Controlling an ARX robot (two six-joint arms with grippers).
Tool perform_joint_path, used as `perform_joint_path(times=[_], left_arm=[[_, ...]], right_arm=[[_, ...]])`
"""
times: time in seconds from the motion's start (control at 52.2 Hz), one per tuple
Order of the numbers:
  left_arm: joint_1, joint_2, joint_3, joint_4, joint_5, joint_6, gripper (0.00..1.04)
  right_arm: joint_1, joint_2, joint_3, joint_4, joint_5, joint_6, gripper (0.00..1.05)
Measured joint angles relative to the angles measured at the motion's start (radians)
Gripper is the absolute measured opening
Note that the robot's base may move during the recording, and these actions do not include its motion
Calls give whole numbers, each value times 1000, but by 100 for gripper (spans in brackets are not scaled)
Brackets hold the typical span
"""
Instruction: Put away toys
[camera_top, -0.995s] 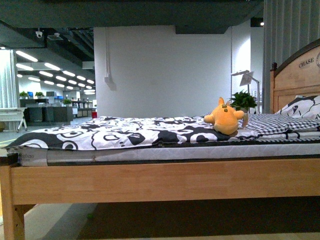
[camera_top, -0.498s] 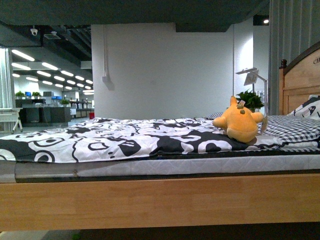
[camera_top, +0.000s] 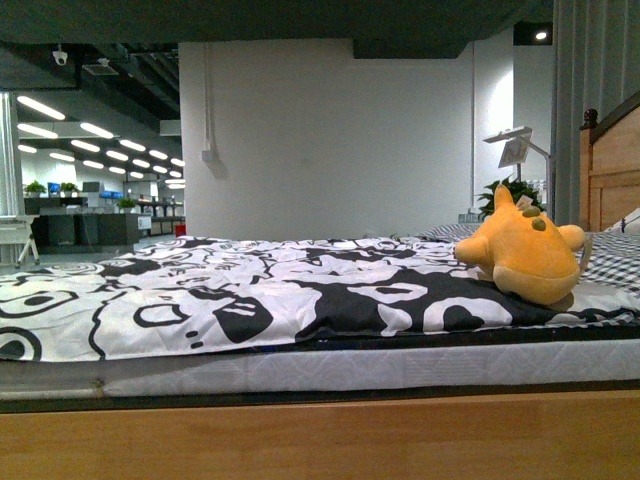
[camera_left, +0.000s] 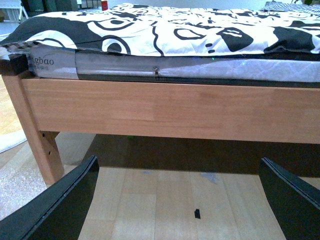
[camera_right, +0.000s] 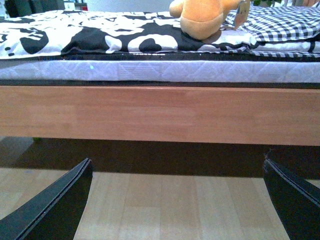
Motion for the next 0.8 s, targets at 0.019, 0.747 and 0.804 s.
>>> perform_joint_path(times=[0.019,0.747,0.804], left_arm=[[0,0,0,0,-1,0,99],[0,0,0,0,0,0,99],[0,1,0,0,0,0,99]], right_arm=[[0,0,0,0,0,0,104],[0,0,0,0,0,0,104],[0,0,0,0,1,0,104]])
